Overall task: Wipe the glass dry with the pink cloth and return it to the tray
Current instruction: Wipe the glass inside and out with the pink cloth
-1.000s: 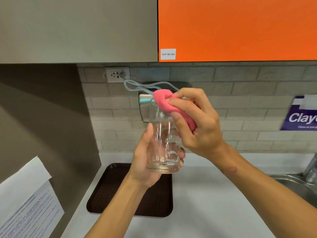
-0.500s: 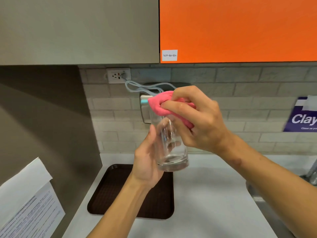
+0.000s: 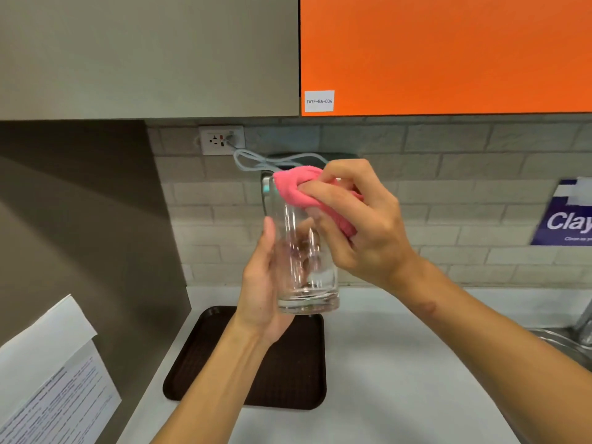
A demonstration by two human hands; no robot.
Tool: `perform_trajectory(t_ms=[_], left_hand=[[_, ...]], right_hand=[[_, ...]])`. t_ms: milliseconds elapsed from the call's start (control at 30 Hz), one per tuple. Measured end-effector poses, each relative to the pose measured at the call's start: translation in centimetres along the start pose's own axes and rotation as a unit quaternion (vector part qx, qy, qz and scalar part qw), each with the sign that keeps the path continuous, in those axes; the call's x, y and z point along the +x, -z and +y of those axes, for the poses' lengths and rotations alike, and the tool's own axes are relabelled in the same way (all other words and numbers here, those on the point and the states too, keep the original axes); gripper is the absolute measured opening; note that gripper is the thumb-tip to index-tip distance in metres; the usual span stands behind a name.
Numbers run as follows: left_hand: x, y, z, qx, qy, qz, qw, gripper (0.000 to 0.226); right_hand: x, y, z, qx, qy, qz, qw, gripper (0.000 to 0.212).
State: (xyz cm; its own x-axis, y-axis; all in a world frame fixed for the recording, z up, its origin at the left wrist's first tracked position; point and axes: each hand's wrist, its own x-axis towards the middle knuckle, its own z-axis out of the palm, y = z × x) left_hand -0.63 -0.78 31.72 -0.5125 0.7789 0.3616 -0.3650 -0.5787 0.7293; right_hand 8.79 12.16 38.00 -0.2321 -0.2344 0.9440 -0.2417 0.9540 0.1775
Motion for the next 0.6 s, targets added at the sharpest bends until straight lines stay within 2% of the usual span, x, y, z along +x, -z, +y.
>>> perform_trajectory(t_ms=[167,333,467,533,600], left_hand=[[0.1,0.6,0.6,0.094,0.013,0.031,0.995,0.06],[-0.1,-0.3,0.6,0.141,0.046,0.06,0.987,0.065],[0.1,0.5,0.9,0.097,0.054,0.05,0.993,0.074],[0.0,0.6,1.0,0.09,0.053,0.029,0.994,0.071],[-0.2,0.6,0.8,0.099,0.053,0.011,0.994,0.068]], right_hand=[[-0.8,-0.4,0.4,-0.015,-0.004,-0.011,1.0,0.022],[-1.9,-0.6,-1.1,0.001,-0.005,-0.008,1.0,0.023],[-4.9,-0.8,-4.0,0.027,0.071,-0.046,0.996,0.02],[-4.7,-0.6,-3.8,0.037,0.108,-0.062,0.992,0.02],[-3.0,-0.3,-2.4,0.044,0.099,-0.054,0.993,0.019]])
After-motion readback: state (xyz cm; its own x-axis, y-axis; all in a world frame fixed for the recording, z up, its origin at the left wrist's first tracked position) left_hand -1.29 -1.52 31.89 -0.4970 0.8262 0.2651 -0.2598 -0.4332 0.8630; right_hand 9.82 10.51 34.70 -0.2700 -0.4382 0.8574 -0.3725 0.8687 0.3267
